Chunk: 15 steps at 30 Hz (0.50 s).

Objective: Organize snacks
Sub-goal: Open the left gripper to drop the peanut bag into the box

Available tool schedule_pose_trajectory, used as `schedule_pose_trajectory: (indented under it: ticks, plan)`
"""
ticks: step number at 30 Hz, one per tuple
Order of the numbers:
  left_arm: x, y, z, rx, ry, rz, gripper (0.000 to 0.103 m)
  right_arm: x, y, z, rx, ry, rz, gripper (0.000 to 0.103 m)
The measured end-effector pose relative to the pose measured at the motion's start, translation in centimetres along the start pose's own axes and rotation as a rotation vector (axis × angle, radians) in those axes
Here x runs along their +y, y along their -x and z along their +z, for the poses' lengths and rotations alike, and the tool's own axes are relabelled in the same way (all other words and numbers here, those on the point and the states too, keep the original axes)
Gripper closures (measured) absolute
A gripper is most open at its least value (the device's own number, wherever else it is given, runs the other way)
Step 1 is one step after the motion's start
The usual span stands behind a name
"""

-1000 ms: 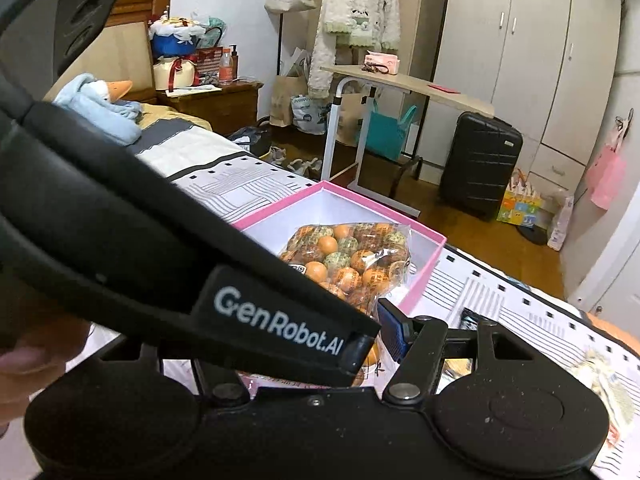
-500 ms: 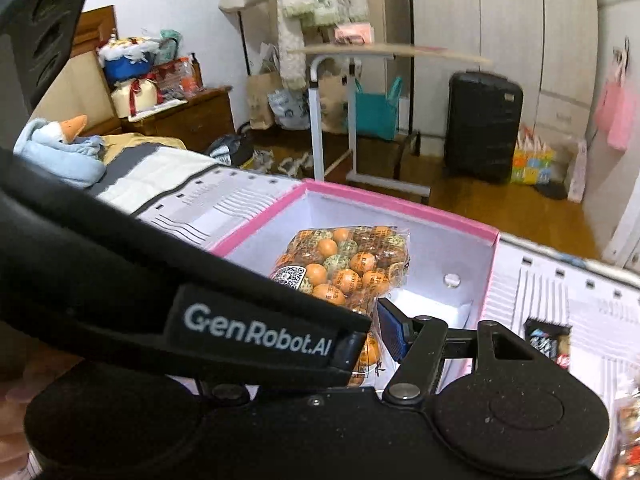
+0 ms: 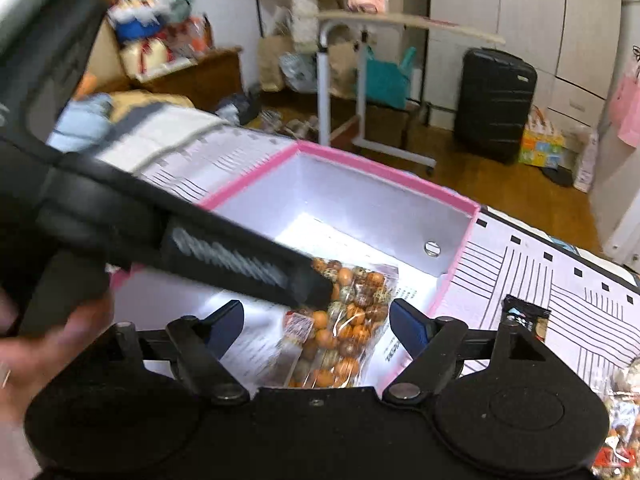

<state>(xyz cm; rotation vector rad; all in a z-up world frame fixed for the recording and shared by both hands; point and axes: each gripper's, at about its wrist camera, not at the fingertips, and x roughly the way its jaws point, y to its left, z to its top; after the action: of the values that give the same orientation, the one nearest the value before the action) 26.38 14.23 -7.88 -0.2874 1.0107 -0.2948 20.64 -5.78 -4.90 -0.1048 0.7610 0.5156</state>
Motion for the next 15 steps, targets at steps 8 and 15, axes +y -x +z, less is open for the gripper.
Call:
schedule_pose_trajectory:
  ticks: [8,15]
  plan:
    - [-3.0,7.8,-2.4,-0.111,-0.085,-0.072,0.045,-2.7,9.8,-1.9,-0.013,-0.030,0.022,0.019]
    - [-8.7,11.0,-5.6,-0.121,-0.248,-0.128,0.045,-4.6,16.5,-5.1,-0.056,-0.069,-0.020,0.019]
